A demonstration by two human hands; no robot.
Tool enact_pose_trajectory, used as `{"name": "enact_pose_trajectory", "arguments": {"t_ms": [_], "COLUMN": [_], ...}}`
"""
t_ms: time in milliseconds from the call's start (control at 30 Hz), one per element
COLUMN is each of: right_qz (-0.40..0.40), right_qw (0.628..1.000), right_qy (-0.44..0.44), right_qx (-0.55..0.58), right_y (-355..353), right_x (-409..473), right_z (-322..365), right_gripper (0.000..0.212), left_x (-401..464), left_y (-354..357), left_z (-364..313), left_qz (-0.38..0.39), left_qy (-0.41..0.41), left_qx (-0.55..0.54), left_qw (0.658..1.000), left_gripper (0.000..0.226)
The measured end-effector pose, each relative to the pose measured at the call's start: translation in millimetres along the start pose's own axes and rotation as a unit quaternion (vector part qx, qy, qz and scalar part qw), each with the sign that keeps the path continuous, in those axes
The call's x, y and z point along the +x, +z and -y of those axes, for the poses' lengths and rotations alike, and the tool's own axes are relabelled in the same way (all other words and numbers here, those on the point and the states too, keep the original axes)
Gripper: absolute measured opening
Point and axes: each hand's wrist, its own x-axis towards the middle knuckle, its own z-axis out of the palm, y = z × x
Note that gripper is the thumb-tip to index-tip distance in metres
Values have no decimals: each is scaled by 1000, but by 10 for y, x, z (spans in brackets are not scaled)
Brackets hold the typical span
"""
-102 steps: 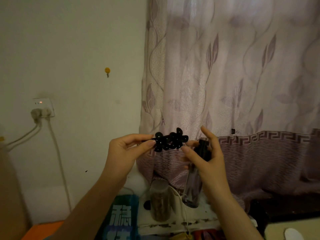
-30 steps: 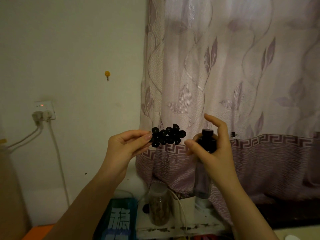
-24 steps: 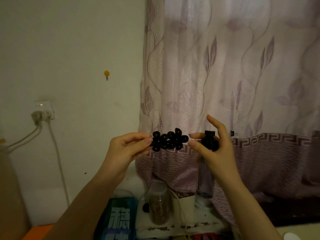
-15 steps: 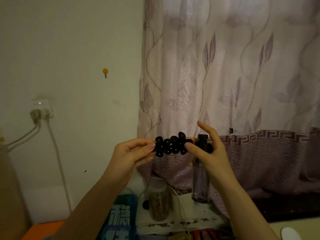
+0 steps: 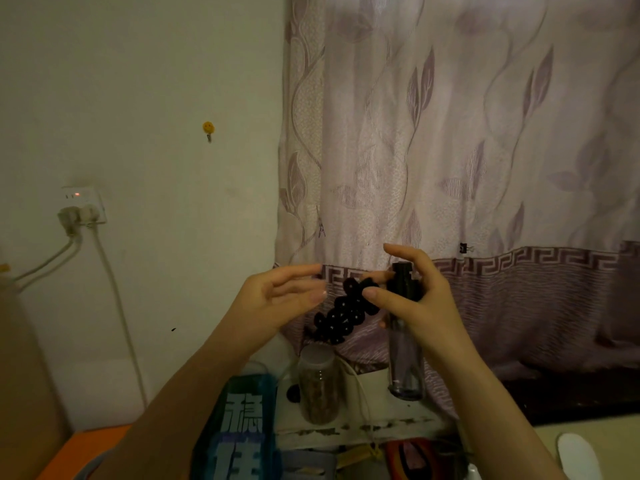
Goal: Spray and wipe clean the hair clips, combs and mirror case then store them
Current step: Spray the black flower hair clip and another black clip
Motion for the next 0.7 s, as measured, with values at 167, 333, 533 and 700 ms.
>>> {"name": "enact_pose_trajectory", "arguments": {"t_ms": [167,333,533,700], "right_qz": [26,23,21,-3], "right_qw": [999,999,999,998], "right_qy": [-14,-18,-20,-35], "right_qx": [-33,-39,-35,-44], "right_y": [79,102,121,169], "right_x": [-45,-64,-106,-156], "right_z": [10,35,53,64], "right_gripper": [58,54,52,55], "left_x": [20,-3,-28,-58], "left_y": [148,186,196,190], "left_z": [-14,48,91,135], "left_qz": [48,39,30,1], "left_qy": [5,12,28,40], "left_qx": [42,37,30,34], "left_qw": [998,998,999,999], "left_gripper": [60,52,43,45]}}
